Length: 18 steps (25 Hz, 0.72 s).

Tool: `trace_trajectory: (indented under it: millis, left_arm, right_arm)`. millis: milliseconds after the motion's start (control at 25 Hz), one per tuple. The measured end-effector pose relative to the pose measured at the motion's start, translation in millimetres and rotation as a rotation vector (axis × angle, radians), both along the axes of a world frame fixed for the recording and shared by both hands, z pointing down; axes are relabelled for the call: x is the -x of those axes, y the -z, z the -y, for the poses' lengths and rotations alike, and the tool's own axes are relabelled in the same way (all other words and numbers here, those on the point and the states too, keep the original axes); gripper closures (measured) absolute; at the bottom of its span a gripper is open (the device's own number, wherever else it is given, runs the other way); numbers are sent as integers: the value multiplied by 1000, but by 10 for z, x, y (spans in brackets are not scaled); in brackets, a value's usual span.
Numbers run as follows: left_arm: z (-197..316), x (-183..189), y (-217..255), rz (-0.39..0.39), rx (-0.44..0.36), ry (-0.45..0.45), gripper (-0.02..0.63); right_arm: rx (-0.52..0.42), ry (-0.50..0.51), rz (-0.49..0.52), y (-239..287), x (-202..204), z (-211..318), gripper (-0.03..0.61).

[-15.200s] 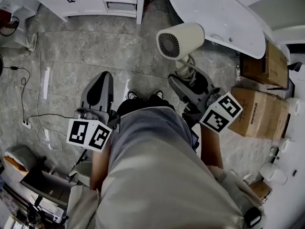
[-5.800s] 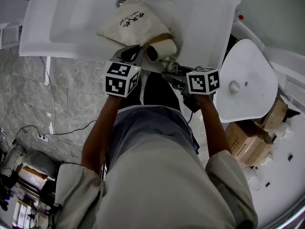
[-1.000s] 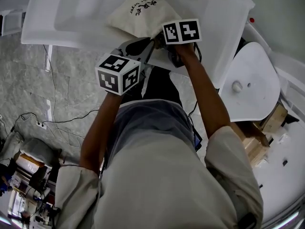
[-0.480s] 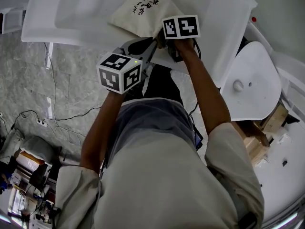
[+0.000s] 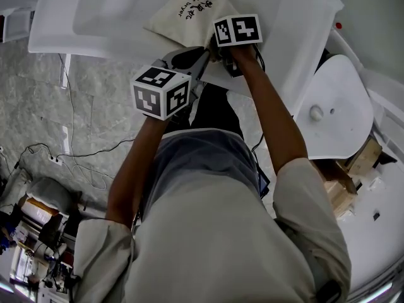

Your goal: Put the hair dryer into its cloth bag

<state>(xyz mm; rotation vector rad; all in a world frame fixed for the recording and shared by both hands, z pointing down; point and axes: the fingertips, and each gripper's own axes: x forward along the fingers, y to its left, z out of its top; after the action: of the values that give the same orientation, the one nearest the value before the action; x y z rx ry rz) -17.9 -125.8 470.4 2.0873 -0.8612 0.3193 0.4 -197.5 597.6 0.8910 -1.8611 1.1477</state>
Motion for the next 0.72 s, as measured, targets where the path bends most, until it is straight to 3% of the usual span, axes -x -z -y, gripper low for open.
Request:
trace_trajectory:
  millis: [400, 720]
  left_arm:
    - [8, 29, -61, 10, 16, 24, 584]
    - [0, 65, -86, 36, 17, 52, 584]
  right_arm:
    - [2, 27, -34, -127, 20, 13, 296]
    - [55, 47, -29, -205, 89, -62, 296]
